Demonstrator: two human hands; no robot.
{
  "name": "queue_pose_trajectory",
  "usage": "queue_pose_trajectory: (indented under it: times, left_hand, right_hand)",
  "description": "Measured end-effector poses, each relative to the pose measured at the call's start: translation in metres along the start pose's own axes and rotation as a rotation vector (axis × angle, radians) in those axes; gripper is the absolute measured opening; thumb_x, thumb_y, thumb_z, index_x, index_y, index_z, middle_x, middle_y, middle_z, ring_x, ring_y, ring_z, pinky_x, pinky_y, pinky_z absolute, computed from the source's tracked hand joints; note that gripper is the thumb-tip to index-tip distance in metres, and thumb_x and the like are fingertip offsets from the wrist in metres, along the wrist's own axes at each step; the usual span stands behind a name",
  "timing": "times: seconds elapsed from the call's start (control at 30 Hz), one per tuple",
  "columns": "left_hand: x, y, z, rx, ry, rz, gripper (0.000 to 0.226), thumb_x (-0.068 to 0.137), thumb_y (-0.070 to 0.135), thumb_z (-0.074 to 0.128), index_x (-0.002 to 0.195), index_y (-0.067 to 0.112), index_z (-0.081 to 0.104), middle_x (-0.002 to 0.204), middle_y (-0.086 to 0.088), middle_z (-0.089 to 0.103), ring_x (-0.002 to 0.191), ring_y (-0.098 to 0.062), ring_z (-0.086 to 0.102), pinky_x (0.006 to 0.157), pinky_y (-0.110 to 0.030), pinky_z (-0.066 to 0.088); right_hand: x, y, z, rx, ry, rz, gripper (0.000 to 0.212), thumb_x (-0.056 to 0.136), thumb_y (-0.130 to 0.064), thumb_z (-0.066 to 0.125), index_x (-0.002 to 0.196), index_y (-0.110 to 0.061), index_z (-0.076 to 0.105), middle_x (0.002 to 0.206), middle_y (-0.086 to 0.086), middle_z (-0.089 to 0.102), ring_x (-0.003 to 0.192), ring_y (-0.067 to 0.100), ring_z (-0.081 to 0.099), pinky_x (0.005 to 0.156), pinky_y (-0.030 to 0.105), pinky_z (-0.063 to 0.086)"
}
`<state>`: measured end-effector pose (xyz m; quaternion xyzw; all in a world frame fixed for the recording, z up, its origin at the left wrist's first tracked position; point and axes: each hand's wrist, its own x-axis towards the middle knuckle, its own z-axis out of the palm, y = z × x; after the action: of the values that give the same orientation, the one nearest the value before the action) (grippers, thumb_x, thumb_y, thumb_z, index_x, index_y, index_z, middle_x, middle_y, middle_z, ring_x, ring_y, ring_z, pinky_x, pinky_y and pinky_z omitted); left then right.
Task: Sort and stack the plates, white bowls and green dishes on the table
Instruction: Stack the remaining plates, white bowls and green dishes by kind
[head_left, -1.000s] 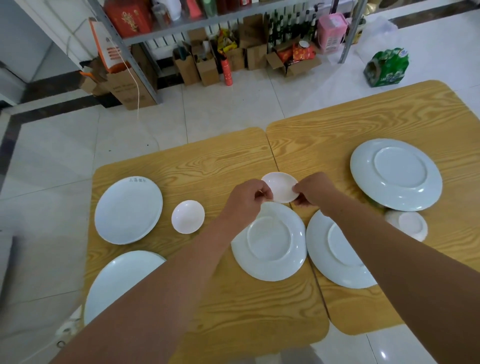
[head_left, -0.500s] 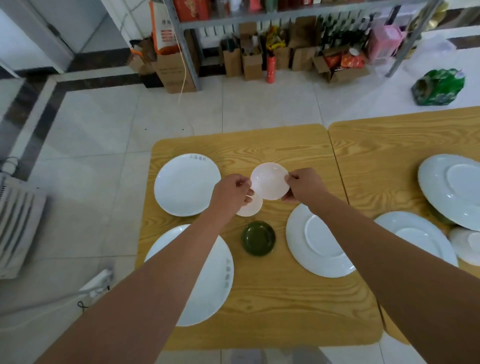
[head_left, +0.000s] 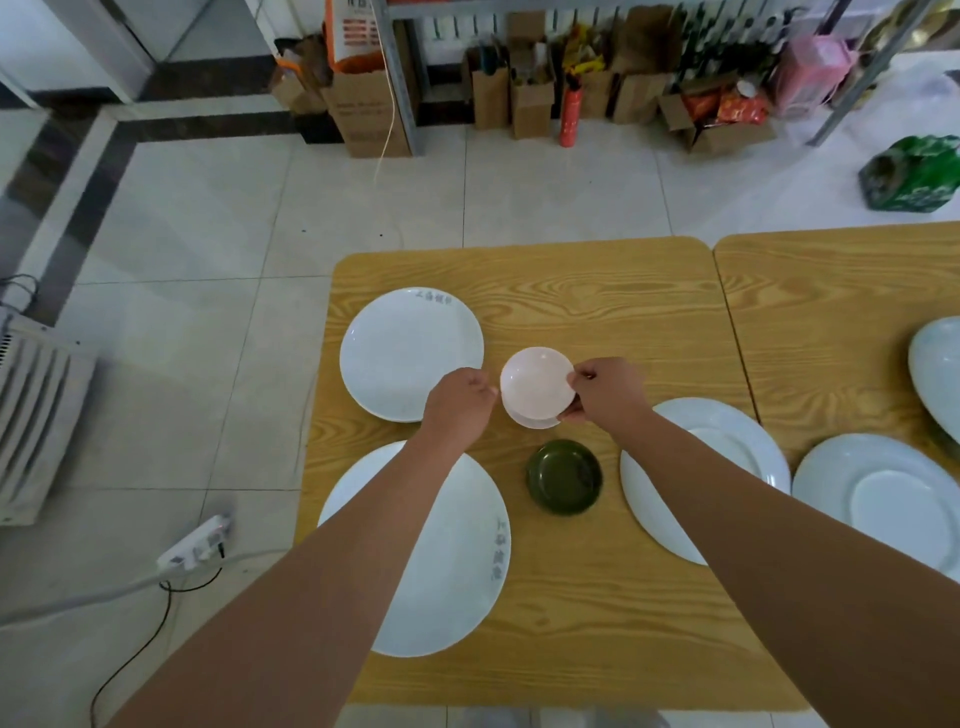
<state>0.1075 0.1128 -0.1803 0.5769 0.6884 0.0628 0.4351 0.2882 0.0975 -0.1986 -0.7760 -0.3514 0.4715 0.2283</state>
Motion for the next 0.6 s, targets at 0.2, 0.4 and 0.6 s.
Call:
queue_pose_trajectory:
  times: [0.2,0.4,0.6]
  left_hand:
    - [0.003,-0.002,0.011,-0.236,-0.020,-0.159,0.036,0.101,0.024,0.044,0.134,0.015,0.056,0.134,-0.008,0.059,0.121,-0.025,0.056,0.108,-0.040,0.044]
    - [0.005,0.003,0.015,-0.525,-0.101,-0.295,0.031,0.101,0.018,0.048,0.129,0.012,0.059,0.110,-0.007,0.059,0.111,-0.025,0.060,0.101,-0.039,0.048]
    - [0.005,0.008,0.020,-0.549,-0.100,-0.364,0.012,0.099,0.025,0.053,0.104,0.014,0.056,0.103,-0.007,0.058,0.101,-0.020,0.060,0.095,-0.035,0.051]
  right_hand:
    - [0.006,0.008,0.008,-0.077,0.019,-0.002,0.019,0.098,-0.014,0.056,0.110,-0.008,0.069,0.084,0.011,0.074,0.068,0.024,0.074,0.077,0.042,0.062]
    - [0.008,0.015,0.010,-0.089,0.069,0.040,0.021,0.092,-0.012,0.065,0.113,-0.013,0.067,0.076,0.009,0.074,0.064,0.019,0.073,0.076,0.040,0.062]
    - [0.008,0.019,0.014,-0.230,0.122,-0.034,0.031,0.095,-0.017,0.057,0.125,-0.019,0.064,0.099,0.006,0.074,0.078,0.021,0.071,0.078,0.039,0.060]
